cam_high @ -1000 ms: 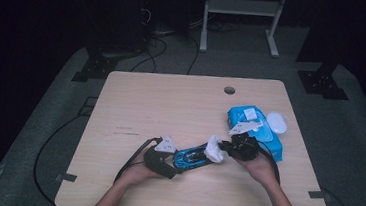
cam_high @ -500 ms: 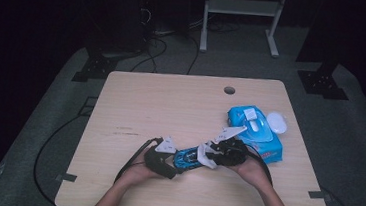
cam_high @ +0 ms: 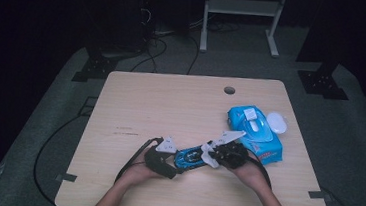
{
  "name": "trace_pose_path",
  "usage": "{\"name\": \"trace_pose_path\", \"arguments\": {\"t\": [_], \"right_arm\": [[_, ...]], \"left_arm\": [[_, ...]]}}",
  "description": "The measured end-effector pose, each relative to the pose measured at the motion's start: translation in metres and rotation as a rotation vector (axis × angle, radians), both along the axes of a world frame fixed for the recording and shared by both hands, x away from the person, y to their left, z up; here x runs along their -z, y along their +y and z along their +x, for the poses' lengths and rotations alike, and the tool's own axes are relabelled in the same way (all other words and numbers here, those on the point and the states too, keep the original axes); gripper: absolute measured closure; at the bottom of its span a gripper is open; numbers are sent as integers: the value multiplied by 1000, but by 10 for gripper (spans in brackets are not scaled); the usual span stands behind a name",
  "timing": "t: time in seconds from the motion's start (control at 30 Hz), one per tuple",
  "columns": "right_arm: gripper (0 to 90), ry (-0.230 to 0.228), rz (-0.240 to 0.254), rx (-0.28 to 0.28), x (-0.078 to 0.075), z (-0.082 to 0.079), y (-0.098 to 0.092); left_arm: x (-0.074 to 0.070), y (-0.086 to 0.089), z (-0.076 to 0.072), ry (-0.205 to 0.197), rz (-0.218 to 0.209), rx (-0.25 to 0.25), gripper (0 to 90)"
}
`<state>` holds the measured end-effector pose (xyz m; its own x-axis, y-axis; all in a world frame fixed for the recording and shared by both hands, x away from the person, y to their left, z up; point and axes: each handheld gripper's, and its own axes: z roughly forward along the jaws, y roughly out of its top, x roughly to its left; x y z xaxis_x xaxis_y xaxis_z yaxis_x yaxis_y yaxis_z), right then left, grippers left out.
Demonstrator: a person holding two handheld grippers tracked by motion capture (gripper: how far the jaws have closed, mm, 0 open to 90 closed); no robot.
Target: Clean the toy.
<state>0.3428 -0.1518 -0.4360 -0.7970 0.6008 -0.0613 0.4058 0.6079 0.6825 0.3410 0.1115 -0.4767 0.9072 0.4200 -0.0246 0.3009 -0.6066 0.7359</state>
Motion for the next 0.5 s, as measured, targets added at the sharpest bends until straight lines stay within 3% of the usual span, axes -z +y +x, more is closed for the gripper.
{"name": "trace_pose_path", "arguments": {"t": [0.1, 0.13, 0.27, 0.5], "right_arm": [[822, 72, 55, 16, 1, 7, -9], [823, 75, 55, 9, 3, 6, -8], [827, 67, 70, -17, 7, 3, -6], [833, 41, 78, -30, 10, -2, -9]], "left_arm": [[0, 0, 0, 0, 1, 2, 257], [-1, 1, 1, 8, -6, 1, 252], [-4, 8, 8, 123, -138, -30, 192], [0, 9, 14, 166, -159, -70, 175]]}}
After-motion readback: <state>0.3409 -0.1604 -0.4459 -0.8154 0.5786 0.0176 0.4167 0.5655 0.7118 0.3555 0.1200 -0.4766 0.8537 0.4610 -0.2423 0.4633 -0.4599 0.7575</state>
